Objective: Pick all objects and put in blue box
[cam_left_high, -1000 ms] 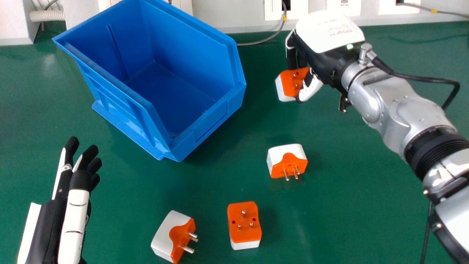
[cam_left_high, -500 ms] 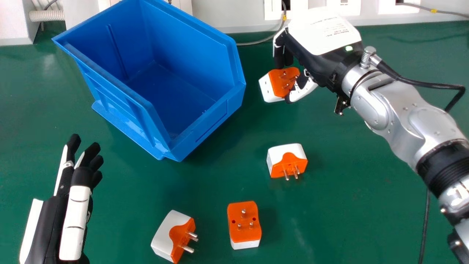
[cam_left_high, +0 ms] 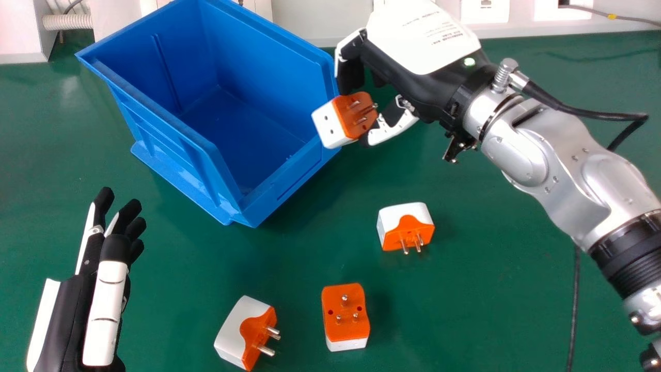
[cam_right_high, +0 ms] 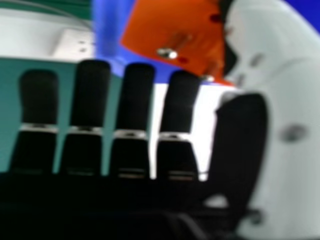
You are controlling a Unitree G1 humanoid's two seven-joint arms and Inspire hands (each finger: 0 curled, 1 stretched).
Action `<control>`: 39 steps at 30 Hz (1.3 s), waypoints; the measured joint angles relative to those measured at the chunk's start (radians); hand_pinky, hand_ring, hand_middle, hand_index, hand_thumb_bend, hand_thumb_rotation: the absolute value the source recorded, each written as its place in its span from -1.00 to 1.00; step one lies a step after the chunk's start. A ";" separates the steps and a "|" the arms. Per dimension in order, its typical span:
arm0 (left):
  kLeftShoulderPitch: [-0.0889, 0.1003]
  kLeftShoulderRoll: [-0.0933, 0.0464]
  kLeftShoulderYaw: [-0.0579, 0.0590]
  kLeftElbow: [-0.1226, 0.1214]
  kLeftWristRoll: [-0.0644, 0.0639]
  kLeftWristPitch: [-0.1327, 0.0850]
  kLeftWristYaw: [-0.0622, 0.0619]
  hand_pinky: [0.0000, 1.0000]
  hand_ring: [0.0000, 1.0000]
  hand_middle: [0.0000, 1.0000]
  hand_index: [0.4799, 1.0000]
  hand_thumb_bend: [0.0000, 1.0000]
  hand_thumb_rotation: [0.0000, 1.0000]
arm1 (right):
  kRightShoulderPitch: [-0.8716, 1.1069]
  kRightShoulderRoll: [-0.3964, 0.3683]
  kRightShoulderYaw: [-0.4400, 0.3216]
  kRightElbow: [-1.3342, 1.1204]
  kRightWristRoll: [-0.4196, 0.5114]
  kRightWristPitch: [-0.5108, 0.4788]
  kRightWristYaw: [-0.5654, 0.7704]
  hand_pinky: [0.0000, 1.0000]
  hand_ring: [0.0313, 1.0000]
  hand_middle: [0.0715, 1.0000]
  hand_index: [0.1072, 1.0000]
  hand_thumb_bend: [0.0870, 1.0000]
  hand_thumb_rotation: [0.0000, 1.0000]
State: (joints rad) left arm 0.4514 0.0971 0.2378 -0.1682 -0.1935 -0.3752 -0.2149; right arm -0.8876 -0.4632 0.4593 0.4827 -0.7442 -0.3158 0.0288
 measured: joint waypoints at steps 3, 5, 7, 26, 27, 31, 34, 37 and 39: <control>-0.001 0.000 0.000 0.000 0.000 -0.001 0.000 0.91 0.89 0.90 0.95 0.40 0.89 | 0.002 0.016 0.000 -0.020 -0.006 -0.002 -0.001 -0.34 -0.18 0.00 -0.14 -0.11 -1.00; -0.002 -0.001 0.000 0.000 0.000 -0.003 0.001 0.90 0.89 0.90 0.95 0.40 0.89 | 0.002 0.025 0.000 -0.020 -0.009 -0.004 -0.002 -0.34 -0.18 0.00 -0.14 -0.11 -1.00; -0.001 -0.001 0.000 0.000 0.001 -0.003 0.002 0.90 0.88 0.90 0.95 0.40 0.88 | -0.001 0.035 0.003 -0.009 -0.018 -0.016 -0.010 -0.34 -0.18 0.00 -0.15 -0.11 -1.00; 0.016 -0.012 -0.022 -0.005 0.037 -0.006 0.026 0.89 0.88 0.90 0.94 0.39 0.88 | -0.154 0.210 0.047 0.256 -0.102 -0.034 -0.108 -0.33 -0.18 0.00 -0.12 -0.11 -1.00; 0.017 -0.012 -0.023 -0.005 0.038 -0.008 0.027 0.89 0.88 0.90 0.94 0.39 0.88 | -0.171 0.221 0.050 0.283 -0.112 -0.029 -0.118 -0.33 -0.18 0.00 -0.12 -0.11 -1.00; 0.019 -0.013 -0.024 -0.005 0.038 -0.011 0.028 0.89 0.88 0.90 0.94 0.39 0.88 | -0.226 0.258 0.060 0.373 -0.125 -0.015 -0.150 -0.33 -0.17 0.00 -0.11 -0.11 -1.00; 0.019 -0.014 -0.026 -0.003 0.037 -0.013 0.028 0.89 0.88 0.90 0.93 0.40 0.88 | -0.272 0.288 0.071 0.441 -0.129 0.009 -0.172 -0.32 -0.15 0.02 -0.12 -0.12 -1.00; 0.023 -0.018 -0.027 -0.002 0.037 -0.013 0.030 0.89 0.88 0.90 0.93 0.40 0.88 | -0.311 0.312 0.081 0.502 -0.129 0.026 -0.194 -0.31 -0.15 0.01 -0.11 -0.11 -1.00; 0.027 -0.020 -0.027 -0.002 0.037 -0.013 0.031 0.89 0.88 0.90 0.93 0.39 0.88 | -0.329 0.325 0.088 0.536 -0.129 0.038 -0.207 -0.30 -0.16 0.00 -0.11 -0.11 -1.00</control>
State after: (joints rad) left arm 0.4781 0.0773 0.2107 -0.1707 -0.1563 -0.3878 -0.1838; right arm -1.2162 -0.1380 0.5470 1.0185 -0.8736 -0.2782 -0.1778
